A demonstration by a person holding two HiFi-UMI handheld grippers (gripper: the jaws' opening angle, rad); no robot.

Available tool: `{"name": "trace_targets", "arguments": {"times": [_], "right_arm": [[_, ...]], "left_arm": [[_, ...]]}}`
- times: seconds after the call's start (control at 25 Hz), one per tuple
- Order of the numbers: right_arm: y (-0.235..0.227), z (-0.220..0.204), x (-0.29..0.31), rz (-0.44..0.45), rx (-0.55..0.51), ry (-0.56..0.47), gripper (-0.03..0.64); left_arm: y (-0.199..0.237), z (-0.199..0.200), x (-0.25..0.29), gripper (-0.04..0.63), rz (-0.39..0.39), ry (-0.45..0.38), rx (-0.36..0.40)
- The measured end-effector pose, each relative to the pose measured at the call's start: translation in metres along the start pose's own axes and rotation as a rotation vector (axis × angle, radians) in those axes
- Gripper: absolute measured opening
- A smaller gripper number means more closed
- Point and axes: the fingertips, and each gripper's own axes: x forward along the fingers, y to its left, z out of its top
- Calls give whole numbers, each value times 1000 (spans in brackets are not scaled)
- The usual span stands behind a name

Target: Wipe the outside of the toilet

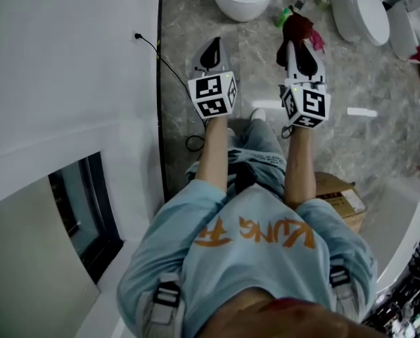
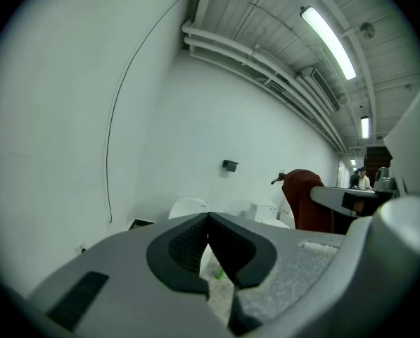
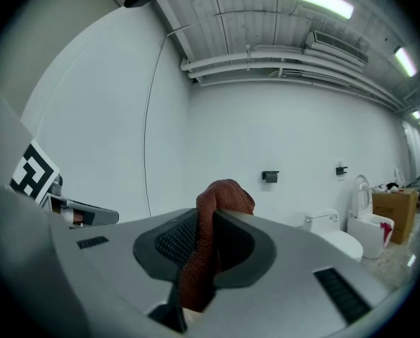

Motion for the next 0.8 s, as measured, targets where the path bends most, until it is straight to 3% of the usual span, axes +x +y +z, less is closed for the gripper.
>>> {"name": "trace_targets", "arguments": {"times": [0.28,0.56,0.8], "right_arm": [[-11,-37,60,20,41,31,64],[-40,-92,161,93,77,96,65],[-71,-136,256,157,74,126,64]], "left_arm": [[15,-17,56,-5,20,30,5],[30,-41,169,-5,35,81,-20],[38,-62,268,-5,46,115,8]]}}
